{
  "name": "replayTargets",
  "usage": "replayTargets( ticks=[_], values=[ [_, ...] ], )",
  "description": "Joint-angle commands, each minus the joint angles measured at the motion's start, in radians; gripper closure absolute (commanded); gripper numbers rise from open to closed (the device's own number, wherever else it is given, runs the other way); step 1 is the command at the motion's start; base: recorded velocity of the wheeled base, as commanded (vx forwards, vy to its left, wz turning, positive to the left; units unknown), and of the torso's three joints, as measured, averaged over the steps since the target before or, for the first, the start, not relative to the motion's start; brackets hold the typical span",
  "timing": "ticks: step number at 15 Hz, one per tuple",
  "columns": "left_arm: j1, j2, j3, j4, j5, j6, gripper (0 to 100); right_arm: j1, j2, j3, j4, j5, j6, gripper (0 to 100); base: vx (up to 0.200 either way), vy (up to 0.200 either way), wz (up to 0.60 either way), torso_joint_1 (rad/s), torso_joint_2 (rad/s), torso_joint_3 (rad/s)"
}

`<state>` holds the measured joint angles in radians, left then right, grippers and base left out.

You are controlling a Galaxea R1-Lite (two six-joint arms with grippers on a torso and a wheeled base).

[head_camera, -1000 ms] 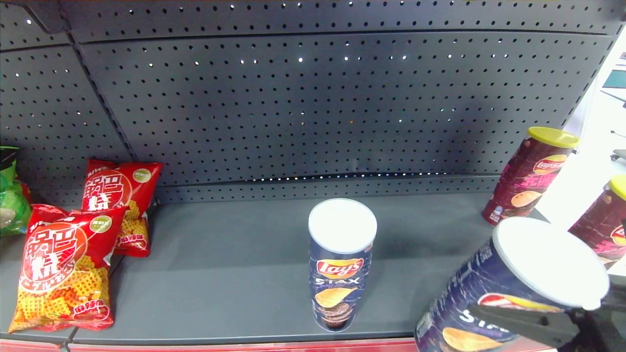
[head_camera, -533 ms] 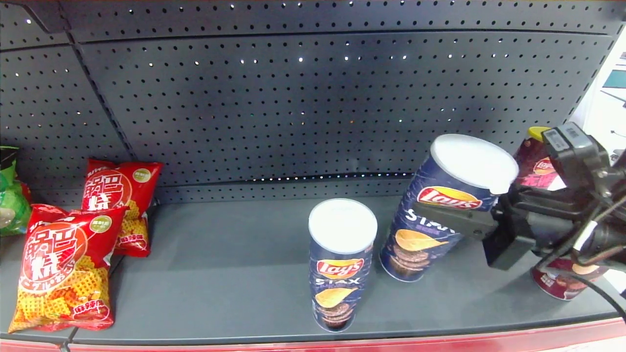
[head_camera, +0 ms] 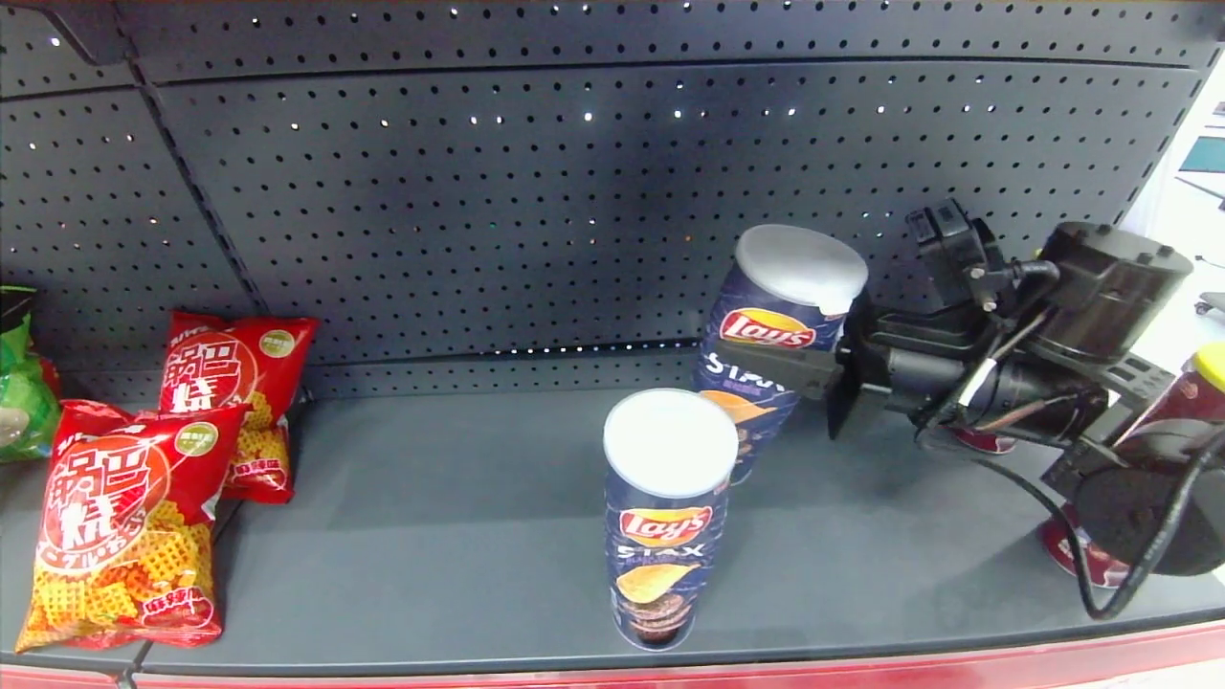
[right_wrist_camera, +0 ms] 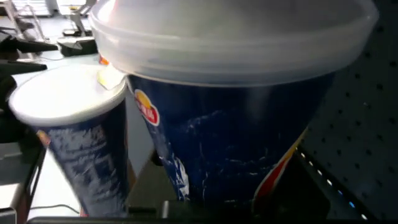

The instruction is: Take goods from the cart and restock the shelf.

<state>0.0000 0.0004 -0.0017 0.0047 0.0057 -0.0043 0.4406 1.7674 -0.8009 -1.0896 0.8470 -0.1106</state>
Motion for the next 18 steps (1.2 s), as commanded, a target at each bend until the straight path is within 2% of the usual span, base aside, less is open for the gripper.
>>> replayTargets(
  ticks=[1,9,10,18],
  values=[
    [0.0,0.0,0.0,0.0,0.0,-0.002,0,0.029,0.083,-0.067,0.0,0.001,0.002,100,0.0,0.0,0.0,0.0,0.0,0.0],
    [0.0,0.0,0.0,0.0,0.0,-0.002,0,0.061,0.222,-0.228,0.002,0.033,0.02,100,0.0,0.0,0.0,0.0,0.0,0.0],
    [-0.002,0.0,0.0,0.0,0.0,0.0,0,0.069,0.245,-0.248,0.002,0.069,0.025,100,0.0,0.0,0.0,0.0,0.0,0.0],
    [0.0,0.0,0.0,0.0,0.0,0.0,0,0.081,0.31,-0.268,0.007,0.116,0.025,100,0.0,0.0,0.0,0.0,0.0,0.0]
  ],
)
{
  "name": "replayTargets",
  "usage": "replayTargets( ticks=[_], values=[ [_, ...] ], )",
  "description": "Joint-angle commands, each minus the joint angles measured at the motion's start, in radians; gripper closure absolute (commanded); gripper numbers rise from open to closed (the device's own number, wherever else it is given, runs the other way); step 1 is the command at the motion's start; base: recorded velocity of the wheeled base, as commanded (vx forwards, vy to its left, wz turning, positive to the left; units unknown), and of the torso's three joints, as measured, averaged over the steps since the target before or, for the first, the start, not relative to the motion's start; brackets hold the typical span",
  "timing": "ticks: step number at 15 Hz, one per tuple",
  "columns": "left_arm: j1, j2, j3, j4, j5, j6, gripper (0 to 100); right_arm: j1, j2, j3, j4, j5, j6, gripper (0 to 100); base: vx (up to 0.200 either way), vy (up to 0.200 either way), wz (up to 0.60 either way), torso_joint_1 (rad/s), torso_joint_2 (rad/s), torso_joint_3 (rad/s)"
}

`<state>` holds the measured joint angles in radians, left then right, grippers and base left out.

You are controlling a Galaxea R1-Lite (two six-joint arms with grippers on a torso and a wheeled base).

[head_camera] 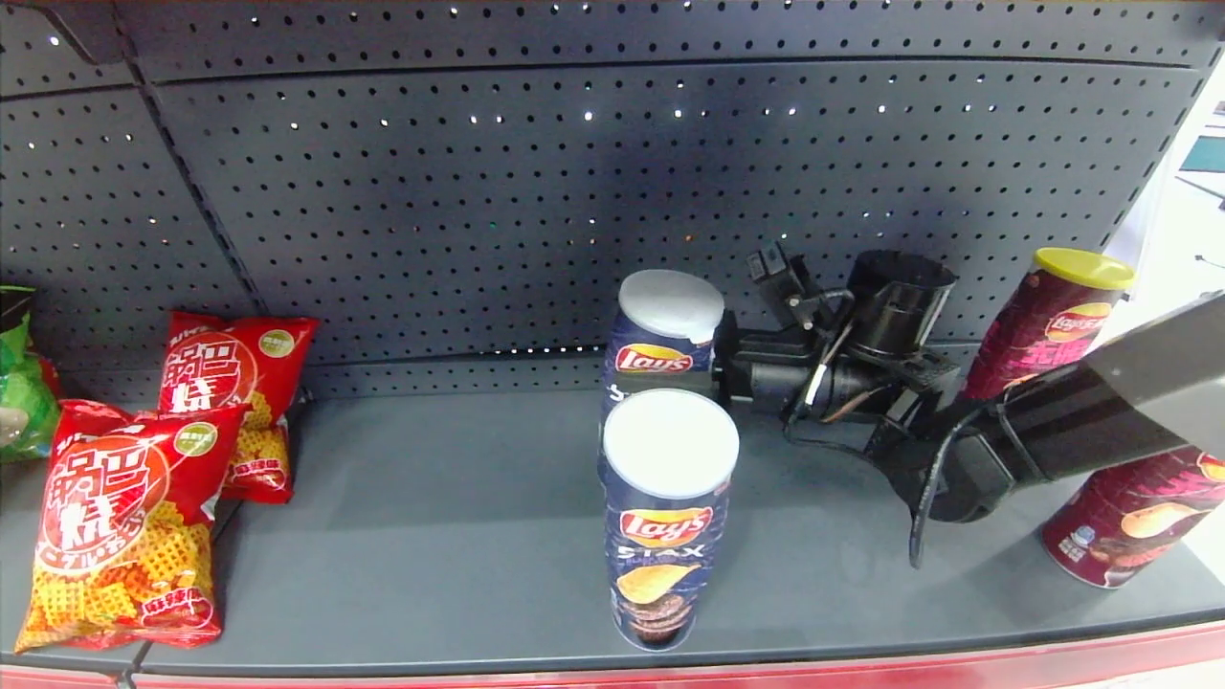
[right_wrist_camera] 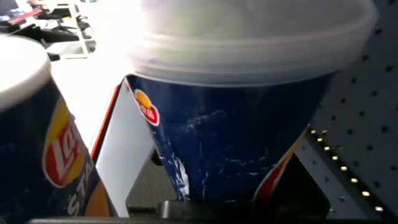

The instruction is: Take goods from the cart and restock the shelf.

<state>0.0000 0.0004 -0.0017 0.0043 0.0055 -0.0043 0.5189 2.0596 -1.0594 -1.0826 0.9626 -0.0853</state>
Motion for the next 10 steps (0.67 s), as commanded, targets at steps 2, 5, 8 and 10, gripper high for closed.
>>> replayTargets(
  ticks=[2,5,8,10],
  values=[
    [0.0,0.0,0.0,0.0,0.001,-0.002,0,0.003,0.027,-0.019,0.0,0.002,-0.001,100,0.0,0.0,0.0,0.0,0.0,0.0],
    [0.0,0.0,0.0,0.0,0.001,0.0,0,0.01,0.044,-0.031,0.0,0.012,-0.001,100,0.0,0.0,0.0,0.0,0.0,0.0],
    [0.0,0.0,0.0,0.0,0.001,0.0,0,0.01,0.067,-0.056,0.0,0.016,0.001,100,0.0,0.0,0.0,0.0,0.0,0.0],
    [0.0,0.0,0.0,0.0,0.001,0.0,0,0.0,0.068,-0.068,0.007,0.018,0.002,100,0.0,0.0,0.0,0.0,0.0,0.0]
  ],
)
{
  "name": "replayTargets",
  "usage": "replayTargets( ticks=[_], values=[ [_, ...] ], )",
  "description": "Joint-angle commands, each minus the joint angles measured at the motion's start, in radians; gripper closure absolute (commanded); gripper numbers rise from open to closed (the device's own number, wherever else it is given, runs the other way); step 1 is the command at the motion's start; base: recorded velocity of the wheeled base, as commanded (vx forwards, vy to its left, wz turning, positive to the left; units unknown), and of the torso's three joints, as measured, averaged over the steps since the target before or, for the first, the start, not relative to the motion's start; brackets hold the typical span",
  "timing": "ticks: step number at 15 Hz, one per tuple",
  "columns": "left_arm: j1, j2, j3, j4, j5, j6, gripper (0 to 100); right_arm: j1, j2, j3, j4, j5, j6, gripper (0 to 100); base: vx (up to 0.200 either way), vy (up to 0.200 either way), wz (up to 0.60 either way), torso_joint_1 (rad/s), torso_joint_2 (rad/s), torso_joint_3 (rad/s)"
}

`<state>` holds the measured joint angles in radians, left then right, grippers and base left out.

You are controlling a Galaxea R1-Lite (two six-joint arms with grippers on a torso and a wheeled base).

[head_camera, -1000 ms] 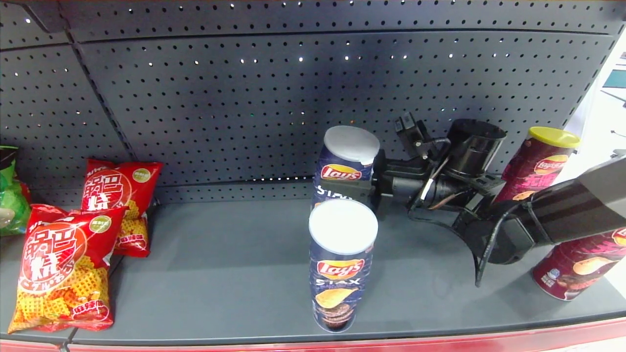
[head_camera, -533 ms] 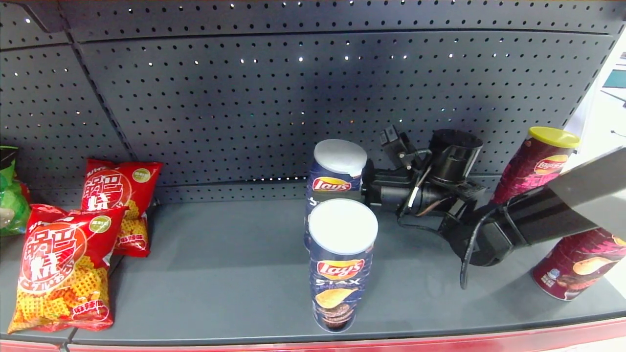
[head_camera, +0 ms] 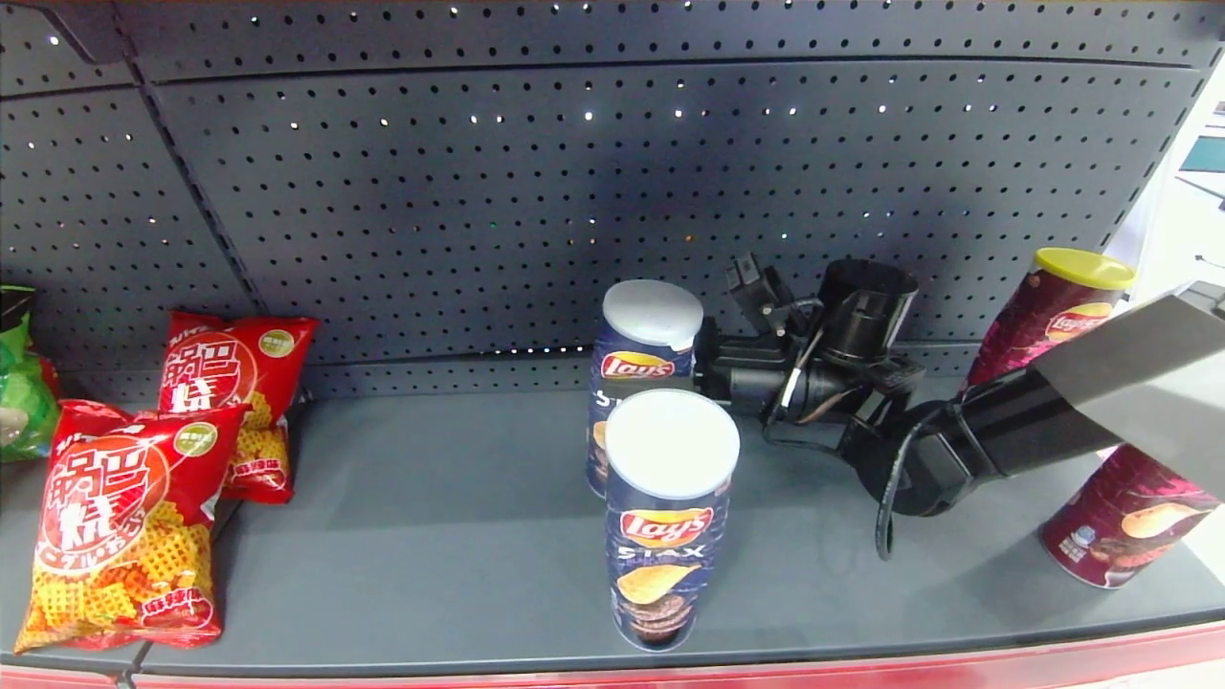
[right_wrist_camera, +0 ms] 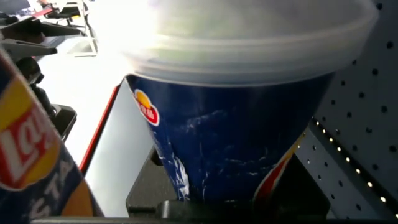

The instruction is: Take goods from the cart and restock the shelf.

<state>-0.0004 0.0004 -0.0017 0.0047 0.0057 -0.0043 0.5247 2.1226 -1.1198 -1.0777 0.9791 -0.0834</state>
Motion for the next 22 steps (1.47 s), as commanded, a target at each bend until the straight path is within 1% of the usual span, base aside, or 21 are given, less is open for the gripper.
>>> replayTargets(
  ticks=[1,8,13,17,18,22],
  values=[
    [0.0,0.0,0.0,0.0,0.0,-0.002,0,-0.012,0.007,-0.011,0.008,0.003,0.001,100,0.0,0.0,0.0,0.0,0.0,0.0],
    [0.0,0.0,0.0,0.0,0.0,0.0,0,-0.032,0.022,-0.015,0.01,0.016,0.001,100,0.0,0.0,0.0,0.0,0.0,0.0],
    [0.0,0.0,0.0,0.0,0.0,0.0,0,-0.006,0.051,-0.015,0.008,0.018,-0.001,100,0.0,0.0,0.0,0.0,0.0,0.0],
    [0.0,0.0,0.0,0.0,0.0,0.0,0,-0.008,0.066,-0.017,0.008,0.019,-0.001,100,0.0,0.0,0.0,0.0,0.0,0.0],
    [0.0,0.0,0.0,0.0,0.0,0.0,0,-0.008,0.068,-0.018,0.008,0.019,-0.001,0,0.0,0.0,0.0,0.0,0.0,0.0],
    [0.0,0.0,0.0,0.0,0.0,0.0,0,-0.009,0.07,-0.032,0.008,0.019,-0.002,0,0.0,0.0,0.0,0.0,0.0,0.0]
  ],
)
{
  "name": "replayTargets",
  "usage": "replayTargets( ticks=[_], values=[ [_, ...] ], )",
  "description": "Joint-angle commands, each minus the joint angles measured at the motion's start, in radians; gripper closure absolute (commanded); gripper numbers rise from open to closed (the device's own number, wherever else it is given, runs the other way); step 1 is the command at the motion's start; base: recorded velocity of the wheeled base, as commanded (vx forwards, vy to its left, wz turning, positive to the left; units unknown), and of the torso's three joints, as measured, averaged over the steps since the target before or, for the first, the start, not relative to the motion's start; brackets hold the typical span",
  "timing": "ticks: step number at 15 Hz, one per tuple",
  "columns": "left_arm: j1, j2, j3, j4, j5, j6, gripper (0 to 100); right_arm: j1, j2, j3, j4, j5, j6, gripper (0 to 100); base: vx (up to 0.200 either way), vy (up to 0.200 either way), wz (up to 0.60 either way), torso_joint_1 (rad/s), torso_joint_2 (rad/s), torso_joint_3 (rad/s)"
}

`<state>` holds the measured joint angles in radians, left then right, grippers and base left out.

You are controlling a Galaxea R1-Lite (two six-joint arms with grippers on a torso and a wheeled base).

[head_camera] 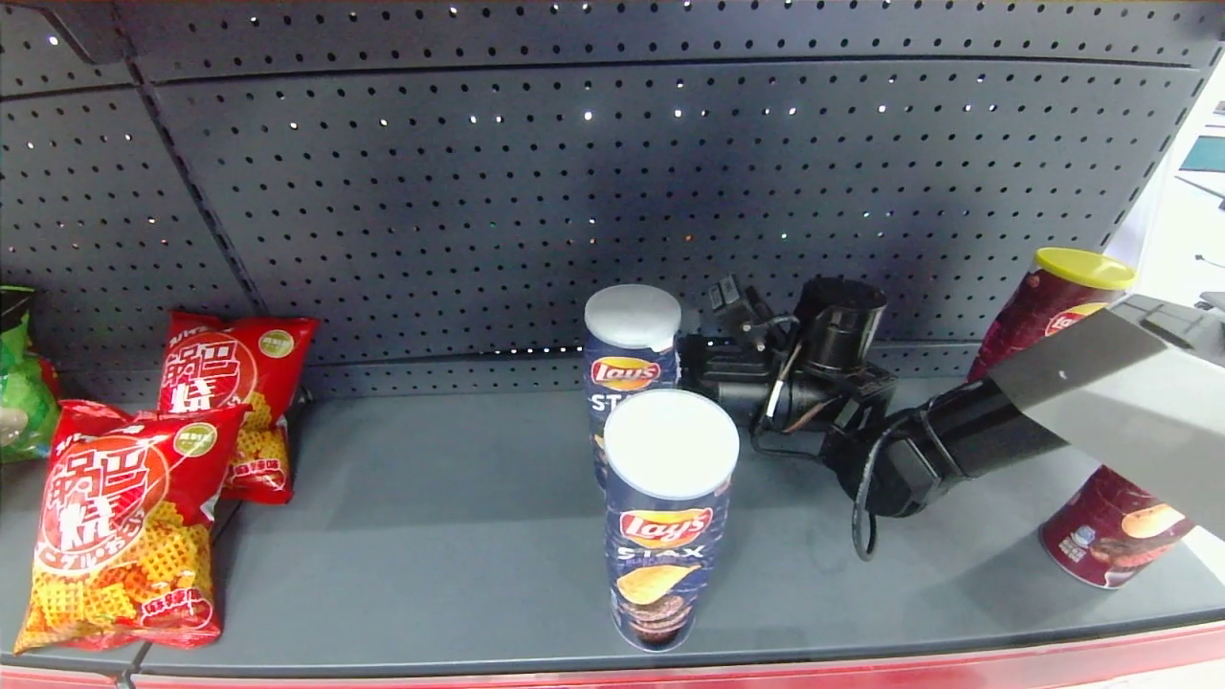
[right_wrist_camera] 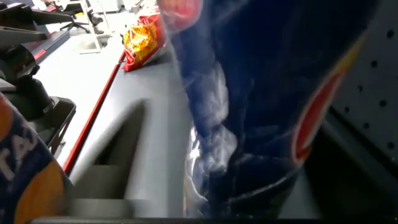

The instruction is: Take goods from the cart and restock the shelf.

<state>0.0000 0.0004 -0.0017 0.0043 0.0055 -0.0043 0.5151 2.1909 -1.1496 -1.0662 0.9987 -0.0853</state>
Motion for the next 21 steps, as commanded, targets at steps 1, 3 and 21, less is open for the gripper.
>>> replayTargets(
  ticks=[1,3,21],
  values=[
    [-0.002,0.0,0.0,0.0,0.001,0.0,0,0.0,0.001,-0.002,-0.003,0.0,-0.001,0,0.0,0.0,0.0,0.0,0.0,0.0],
    [0.0,0.0,0.0,0.0,0.001,0.0,0,-0.003,-0.006,0.001,-0.003,0.001,0.001,0,0.0,0.0,0.0,0.0,0.0,0.0],
    [0.0,0.0,0.0,0.0,0.001,0.0,0,-0.118,-0.263,0.142,-0.006,0.035,0.002,0,0.0,0.0,0.0,0.0,0.0,0.0]
  ],
)
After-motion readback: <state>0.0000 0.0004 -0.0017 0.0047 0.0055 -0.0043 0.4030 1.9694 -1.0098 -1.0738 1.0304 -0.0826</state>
